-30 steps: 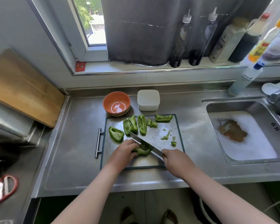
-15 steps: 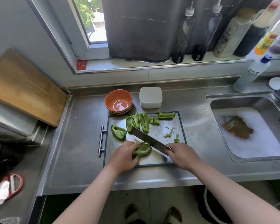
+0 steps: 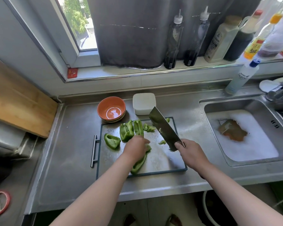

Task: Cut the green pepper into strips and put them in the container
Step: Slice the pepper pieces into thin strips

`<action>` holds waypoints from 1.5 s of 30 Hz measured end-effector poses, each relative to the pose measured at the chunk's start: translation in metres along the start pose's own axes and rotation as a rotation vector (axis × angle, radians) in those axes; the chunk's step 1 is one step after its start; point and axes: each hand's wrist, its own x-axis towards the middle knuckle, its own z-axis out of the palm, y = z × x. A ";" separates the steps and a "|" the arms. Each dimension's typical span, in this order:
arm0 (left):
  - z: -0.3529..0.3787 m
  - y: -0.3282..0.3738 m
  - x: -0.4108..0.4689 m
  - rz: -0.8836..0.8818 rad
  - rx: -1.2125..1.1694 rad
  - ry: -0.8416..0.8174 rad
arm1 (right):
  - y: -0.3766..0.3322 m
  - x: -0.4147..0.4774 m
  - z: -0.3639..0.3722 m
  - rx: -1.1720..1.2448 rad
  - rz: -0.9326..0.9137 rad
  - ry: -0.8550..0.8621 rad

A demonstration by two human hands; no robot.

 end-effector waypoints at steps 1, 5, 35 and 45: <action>0.003 0.003 0.004 0.009 0.053 -0.038 | 0.001 0.000 0.001 0.023 0.007 0.005; 0.015 0.006 0.016 -0.008 0.041 -0.089 | 0.007 0.002 0.002 0.084 0.038 0.028; 0.047 -0.002 0.009 0.375 -0.018 0.209 | 0.021 -0.011 0.020 -0.242 0.054 -0.121; 0.058 -0.008 0.002 0.540 0.029 0.333 | 0.019 -0.030 0.012 -0.313 -0.062 -0.063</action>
